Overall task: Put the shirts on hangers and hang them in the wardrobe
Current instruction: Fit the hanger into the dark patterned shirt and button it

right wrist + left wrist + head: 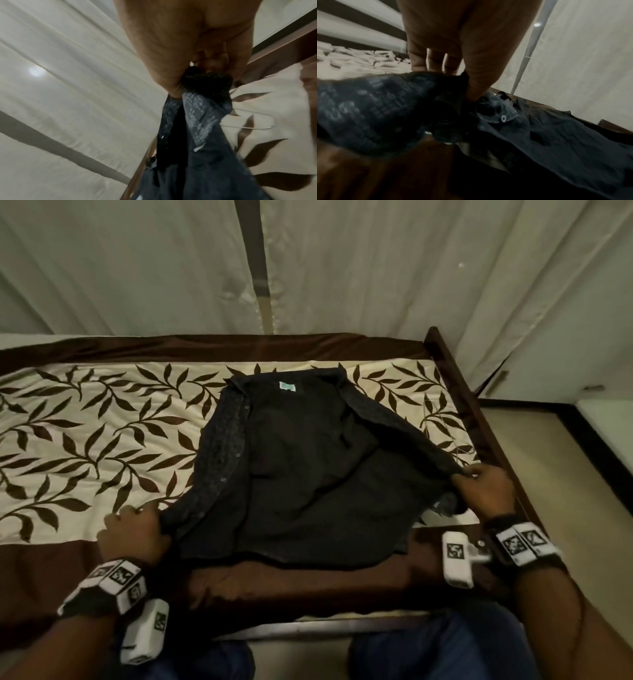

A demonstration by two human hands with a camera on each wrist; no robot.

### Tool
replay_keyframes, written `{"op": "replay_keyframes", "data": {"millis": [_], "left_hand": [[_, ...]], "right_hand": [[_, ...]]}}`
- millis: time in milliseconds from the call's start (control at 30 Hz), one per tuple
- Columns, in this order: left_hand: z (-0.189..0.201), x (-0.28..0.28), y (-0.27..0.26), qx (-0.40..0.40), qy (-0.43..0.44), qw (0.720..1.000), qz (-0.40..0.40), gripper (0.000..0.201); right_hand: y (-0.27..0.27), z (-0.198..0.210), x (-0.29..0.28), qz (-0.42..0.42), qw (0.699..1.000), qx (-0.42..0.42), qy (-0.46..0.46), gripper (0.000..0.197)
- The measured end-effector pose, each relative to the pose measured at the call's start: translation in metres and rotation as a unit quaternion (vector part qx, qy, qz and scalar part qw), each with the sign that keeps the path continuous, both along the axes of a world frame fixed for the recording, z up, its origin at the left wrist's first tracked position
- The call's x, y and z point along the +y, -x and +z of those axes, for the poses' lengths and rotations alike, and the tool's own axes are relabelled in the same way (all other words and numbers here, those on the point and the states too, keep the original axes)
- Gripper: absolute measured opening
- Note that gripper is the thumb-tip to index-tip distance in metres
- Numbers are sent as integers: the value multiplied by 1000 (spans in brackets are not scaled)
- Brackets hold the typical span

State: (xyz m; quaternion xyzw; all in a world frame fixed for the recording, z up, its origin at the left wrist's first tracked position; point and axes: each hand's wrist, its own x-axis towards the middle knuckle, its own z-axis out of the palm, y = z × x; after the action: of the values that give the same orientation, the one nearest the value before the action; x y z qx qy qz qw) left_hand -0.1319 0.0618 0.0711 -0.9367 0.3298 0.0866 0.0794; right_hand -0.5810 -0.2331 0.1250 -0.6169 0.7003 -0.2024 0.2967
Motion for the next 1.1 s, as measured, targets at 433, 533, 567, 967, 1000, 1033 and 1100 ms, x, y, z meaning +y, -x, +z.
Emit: {"op": "replay_keyframes", "data": {"millis": [433, 533, 567, 967, 1000, 1033, 1100], "left_hand": [[-95, -64, 161, 120, -74, 940, -312, 45], [-90, -61, 159, 183, -97, 921, -330, 32], [-90, -59, 161, 202, -104, 916, -330, 32], [-88, -34, 126, 301, 152, 919, -202, 18], [-86, -35, 117, 294, 171, 923, -181, 23], [-91, -33, 109, 273, 188, 931, -151, 32], [-97, -35, 94, 267, 200, 941, -65, 41]], "right_hand": [[-55, -142, 82, 245, 930, 234, -139, 37], [-48, -145, 72, 267, 942, 185, -82, 29], [-45, -140, 65, 281, 943, 168, -60, 22], [44, -116, -24, 142, 968, 168, -124, 29], [50, -124, -36, 101, 972, 193, -88, 44], [52, -133, -47, 75, 973, 204, -80, 58], [43, -145, -63, 41, 974, 197, -101, 79]]}}
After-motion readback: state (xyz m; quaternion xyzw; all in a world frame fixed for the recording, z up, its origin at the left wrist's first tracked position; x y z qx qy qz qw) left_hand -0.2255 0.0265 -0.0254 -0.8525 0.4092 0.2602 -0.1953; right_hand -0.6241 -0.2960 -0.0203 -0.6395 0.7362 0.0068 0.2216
